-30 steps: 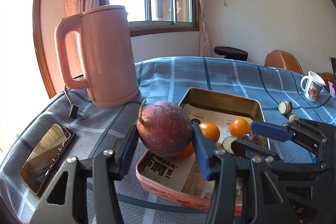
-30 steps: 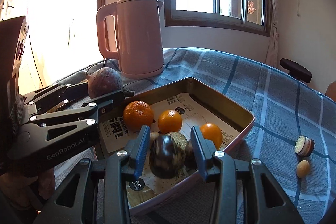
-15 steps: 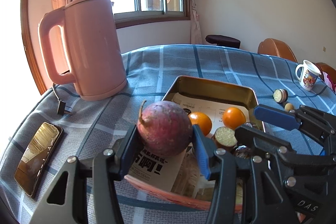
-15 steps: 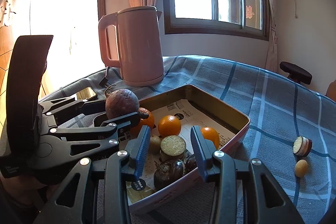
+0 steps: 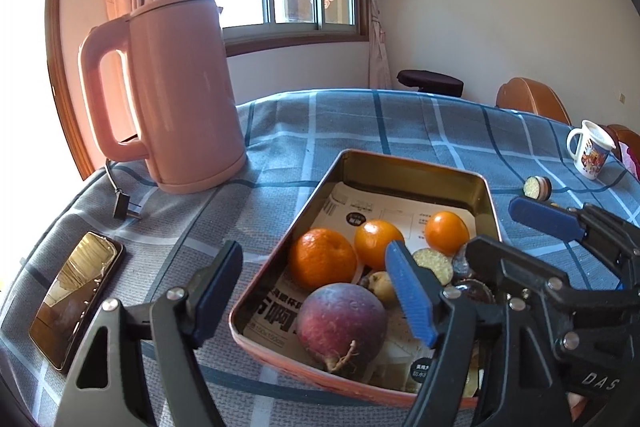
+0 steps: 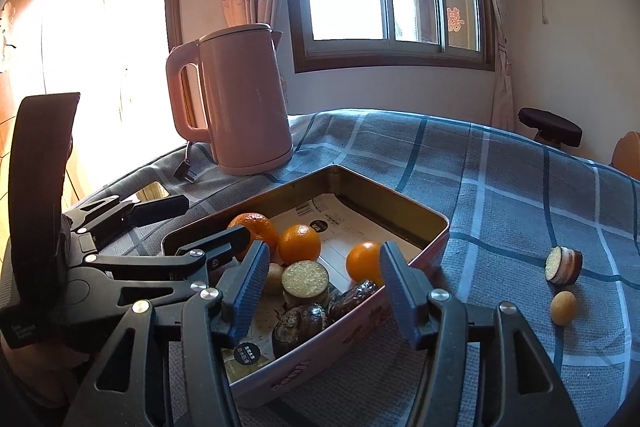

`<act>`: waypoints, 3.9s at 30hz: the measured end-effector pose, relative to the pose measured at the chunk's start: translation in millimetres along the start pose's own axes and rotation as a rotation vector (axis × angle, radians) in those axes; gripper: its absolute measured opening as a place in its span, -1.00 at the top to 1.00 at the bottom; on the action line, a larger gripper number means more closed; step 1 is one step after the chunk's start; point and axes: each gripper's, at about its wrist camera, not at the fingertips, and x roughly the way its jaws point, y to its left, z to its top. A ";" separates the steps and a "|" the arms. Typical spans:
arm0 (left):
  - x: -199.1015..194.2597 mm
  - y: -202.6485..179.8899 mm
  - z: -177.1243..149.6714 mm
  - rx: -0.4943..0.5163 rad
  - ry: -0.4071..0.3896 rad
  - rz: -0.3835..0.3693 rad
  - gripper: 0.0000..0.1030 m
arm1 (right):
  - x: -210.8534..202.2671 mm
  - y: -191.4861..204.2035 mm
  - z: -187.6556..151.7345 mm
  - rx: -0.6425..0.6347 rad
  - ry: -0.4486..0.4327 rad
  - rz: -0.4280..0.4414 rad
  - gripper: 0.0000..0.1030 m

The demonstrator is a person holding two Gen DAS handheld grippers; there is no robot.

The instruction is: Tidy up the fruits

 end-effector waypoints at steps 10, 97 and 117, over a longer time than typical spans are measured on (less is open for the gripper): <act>-15.0 -9.1 11.3 0.001 -0.045 0.008 -0.73 | -7.3 -11.6 0.5 0.002 0.015 -0.042 -0.33; 104.0 -260.2 57.6 0.210 0.165 -0.361 0.32 | -44.5 -257.3 -25.5 0.362 0.163 -0.295 0.44; 86.3 -256.1 57.6 0.205 0.079 -0.358 0.32 | -57.6 -243.4 -19.6 0.297 0.087 -0.312 0.44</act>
